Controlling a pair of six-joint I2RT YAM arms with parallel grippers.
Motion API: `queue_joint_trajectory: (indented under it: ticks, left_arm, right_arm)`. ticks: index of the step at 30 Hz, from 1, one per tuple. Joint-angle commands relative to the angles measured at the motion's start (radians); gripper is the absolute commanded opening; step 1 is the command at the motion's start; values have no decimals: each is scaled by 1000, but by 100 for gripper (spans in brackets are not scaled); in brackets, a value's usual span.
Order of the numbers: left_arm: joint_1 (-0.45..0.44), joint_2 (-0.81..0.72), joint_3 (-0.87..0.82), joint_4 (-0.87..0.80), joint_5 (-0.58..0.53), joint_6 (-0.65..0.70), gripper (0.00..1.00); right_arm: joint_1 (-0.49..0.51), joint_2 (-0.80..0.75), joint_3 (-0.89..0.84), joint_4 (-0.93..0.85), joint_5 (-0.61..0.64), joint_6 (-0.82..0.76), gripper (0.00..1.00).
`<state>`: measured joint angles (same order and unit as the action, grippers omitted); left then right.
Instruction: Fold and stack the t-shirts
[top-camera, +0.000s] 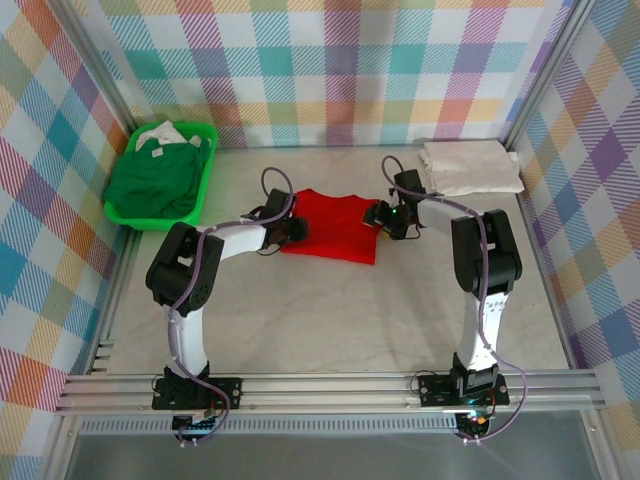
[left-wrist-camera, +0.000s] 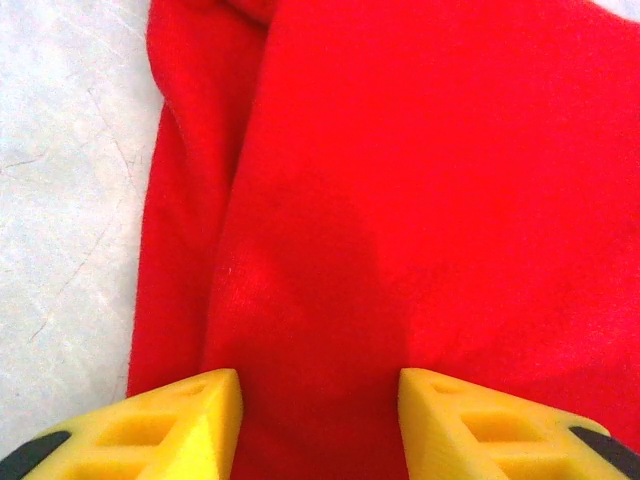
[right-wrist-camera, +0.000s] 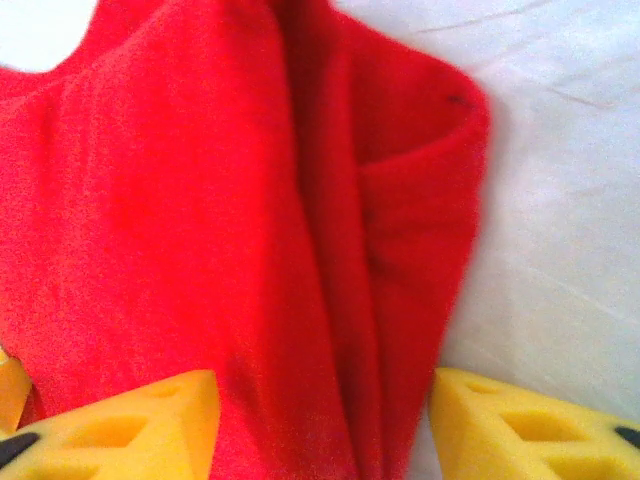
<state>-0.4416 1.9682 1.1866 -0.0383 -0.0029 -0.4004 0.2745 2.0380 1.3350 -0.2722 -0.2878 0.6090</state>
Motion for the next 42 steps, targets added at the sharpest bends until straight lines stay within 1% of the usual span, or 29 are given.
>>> queue_joint_trajectory:
  ticks: [1, 6, 10, 12, 16, 18, 19, 21, 23, 26, 28, 31, 33, 35, 37, 39, 41, 42]
  left_arm:
    - [7, 5, -41, -60, -10, -13, 46]
    - [6, 2, -38, -59, 0, -20, 46]
    - [4, -8, -43, -52, -2, -23, 46]
    - [4, -14, -44, -51, -5, -23, 46]
    - [4, -39, -39, -52, -17, -30, 47]
    - [4, -67, -41, -45, -22, -34, 50]
    - [4, -87, -41, -46, -20, -33, 52]
    - [5, -141, -49, -47, -26, -39, 54]
    - [4, -220, -84, -20, -35, -55, 56]
    - [-1, -345, -136, 25, -26, -59, 59]
    - [-13, -421, -157, 47, -1, -34, 59]
    - [-52, -518, -182, 72, 8, 47, 61]
    - [-76, -560, -189, 62, -10, 83, 61]
    - [-84, -584, -195, 52, -13, 95, 62]
    - [-86, -591, -188, 31, -9, 97, 63]
    - [-88, -591, -185, 15, 10, 101, 63]
    - [-96, -598, -198, 33, 40, 124, 63]
    - [-101, -606, -212, 47, 60, 138, 63]
  right_arm:
    - [43, 59, 33, 25, -47, -21, 51]
    - [79, 114, 87, 7, -38, -15, 45]
    - [85, 131, 98, 28, -65, 0, 30]
    - [84, 132, 103, 30, -63, 1, 22]
    - [70, 121, 108, 31, -57, 0, 9]
    - [47, 115, 114, 28, -65, -7, 2]
    - [33, 112, 122, 23, -73, -20, 0]
    - [13, 106, 153, -20, -71, -68, 0]
    - [-3, 99, 204, -83, -60, -155, 0]
    - [-25, 126, 352, -250, -34, -331, 0]
    - [-51, 141, 450, -345, -8, -445, 0]
    - [-102, 138, 552, -404, 5, -551, 0]
    - [-129, 155, 640, -455, 29, -601, 0]
    - [-152, 198, 766, -537, 60, -648, 0]
    - [-174, 253, 912, -617, 128, -683, 0]
    - [-199, 313, 1031, -650, 148, -718, 0]
    - [-218, 377, 1162, -709, 158, -790, 0]
    - [-225, 417, 1254, -757, 178, -827, 0]
